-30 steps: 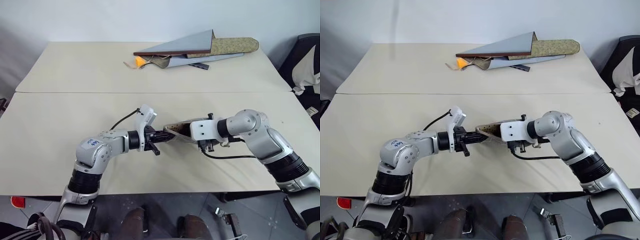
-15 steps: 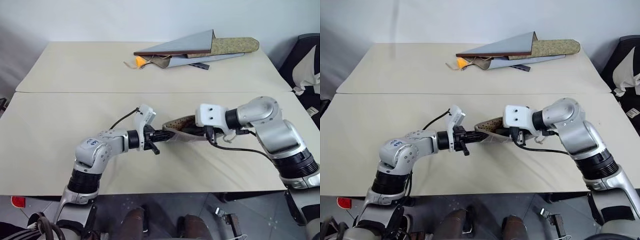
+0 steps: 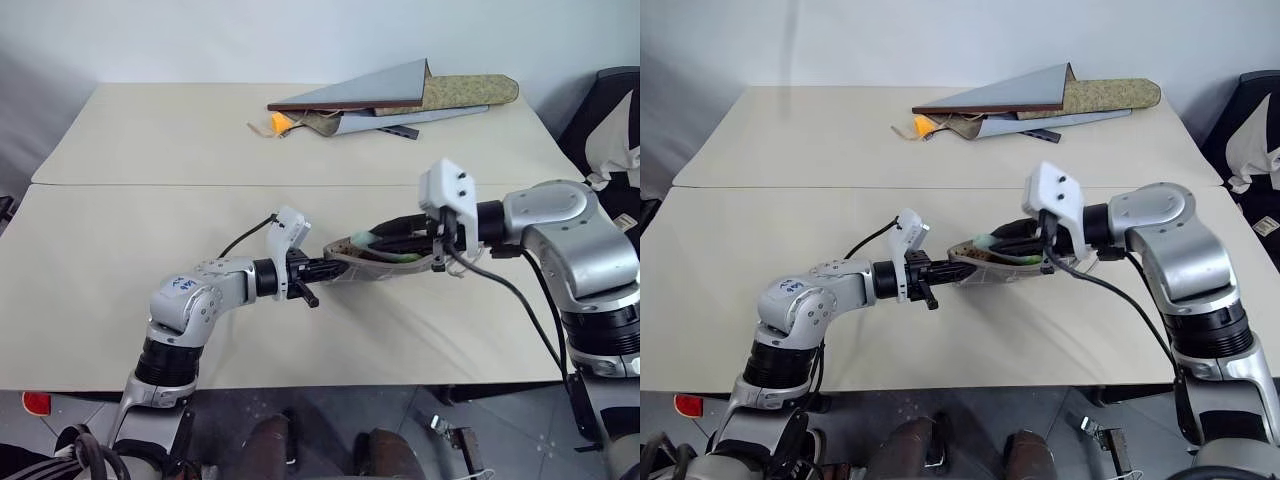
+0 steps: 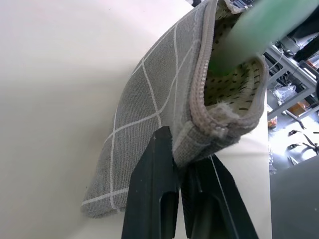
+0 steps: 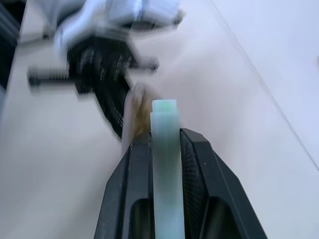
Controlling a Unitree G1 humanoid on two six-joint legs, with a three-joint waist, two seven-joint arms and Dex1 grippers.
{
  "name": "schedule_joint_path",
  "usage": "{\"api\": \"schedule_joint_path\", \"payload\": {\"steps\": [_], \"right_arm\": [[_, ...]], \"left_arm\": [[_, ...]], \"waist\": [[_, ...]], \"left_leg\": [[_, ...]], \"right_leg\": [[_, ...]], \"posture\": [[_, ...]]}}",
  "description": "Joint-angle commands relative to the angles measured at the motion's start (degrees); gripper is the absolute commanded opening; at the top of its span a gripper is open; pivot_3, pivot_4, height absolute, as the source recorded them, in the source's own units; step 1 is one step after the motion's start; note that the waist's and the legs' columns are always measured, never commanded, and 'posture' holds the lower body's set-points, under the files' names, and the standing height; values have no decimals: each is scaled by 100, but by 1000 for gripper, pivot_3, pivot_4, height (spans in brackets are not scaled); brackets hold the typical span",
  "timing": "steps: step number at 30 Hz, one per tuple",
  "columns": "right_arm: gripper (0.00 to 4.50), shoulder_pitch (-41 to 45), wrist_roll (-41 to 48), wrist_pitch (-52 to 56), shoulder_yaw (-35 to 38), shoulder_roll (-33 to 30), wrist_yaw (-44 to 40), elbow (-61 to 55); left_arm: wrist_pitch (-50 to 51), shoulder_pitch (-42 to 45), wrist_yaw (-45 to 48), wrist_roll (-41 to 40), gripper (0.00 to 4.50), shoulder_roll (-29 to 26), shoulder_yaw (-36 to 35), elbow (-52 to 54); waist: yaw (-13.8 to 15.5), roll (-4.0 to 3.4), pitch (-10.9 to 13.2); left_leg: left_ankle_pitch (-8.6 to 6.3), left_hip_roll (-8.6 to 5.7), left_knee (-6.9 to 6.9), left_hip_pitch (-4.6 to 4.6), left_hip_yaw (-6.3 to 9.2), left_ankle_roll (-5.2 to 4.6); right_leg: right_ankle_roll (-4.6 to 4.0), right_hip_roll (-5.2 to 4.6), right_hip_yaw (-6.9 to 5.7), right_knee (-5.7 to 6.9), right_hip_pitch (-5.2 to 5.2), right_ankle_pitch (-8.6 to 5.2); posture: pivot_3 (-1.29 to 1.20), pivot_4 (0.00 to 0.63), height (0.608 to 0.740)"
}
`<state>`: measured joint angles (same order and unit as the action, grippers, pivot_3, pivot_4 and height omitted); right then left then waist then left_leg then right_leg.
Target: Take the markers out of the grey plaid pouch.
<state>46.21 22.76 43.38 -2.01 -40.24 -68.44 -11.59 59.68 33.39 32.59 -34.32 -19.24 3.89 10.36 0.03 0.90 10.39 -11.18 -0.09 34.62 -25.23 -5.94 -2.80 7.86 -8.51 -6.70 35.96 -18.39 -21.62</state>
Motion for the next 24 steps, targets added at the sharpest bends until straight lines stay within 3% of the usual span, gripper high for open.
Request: {"api": "schedule_joint_path", "payload": {"steps": [1,6,9,13,18,24], "right_arm": [[409,461,453,189,707,184,616,-51],[409,753,59,-102,1007,-357,1098,686],[409,734,-453,-874,968,-825,1203,1370],[409,85,-1653,-2046,143,-1588,1143,2135],[409,-802,-2324,-2337,-403,-1637,1316,2501],[409,-700,-3031,-2900,-594,-1243,2381,3366]], "left_arm": [[-133,119,54,13,0,-3,7,71],[-205,134,88,58,0,-33,25,27],[-272,108,109,93,0,-21,53,-11],[-322,130,141,125,0,11,92,-59],[-372,139,138,133,0,15,119,-68],[-327,63,89,104,0,-20,70,39]], "waist": [[-3,0,0],[53,0,0],[86,0,0],[123,0,0],[101,-4,3],[76,-20,12]], "left_leg": [[0,0,0,0,0,0],[0,-4,-1,-2,1,0],[-1,-6,-2,-3,-7,-2],[-1,-4,-4,0,-14,-2],[0,4,-4,3,-28,-2],[1,7,0,3,-33,-3]], "right_leg": [[0,1,-1,0,0,0],[0,-2,-3,-1,0,0],[1,-3,2,-5,-4,1],[2,-2,2,-7,-4,1],[2,3,0,-7,-7,1],[2,4,-17,-7,-7,1]], "posture": [[0,150,740],[0,150,740],[0,150,740],[0,150,740],[0,150,740],[0,150,740]]}}
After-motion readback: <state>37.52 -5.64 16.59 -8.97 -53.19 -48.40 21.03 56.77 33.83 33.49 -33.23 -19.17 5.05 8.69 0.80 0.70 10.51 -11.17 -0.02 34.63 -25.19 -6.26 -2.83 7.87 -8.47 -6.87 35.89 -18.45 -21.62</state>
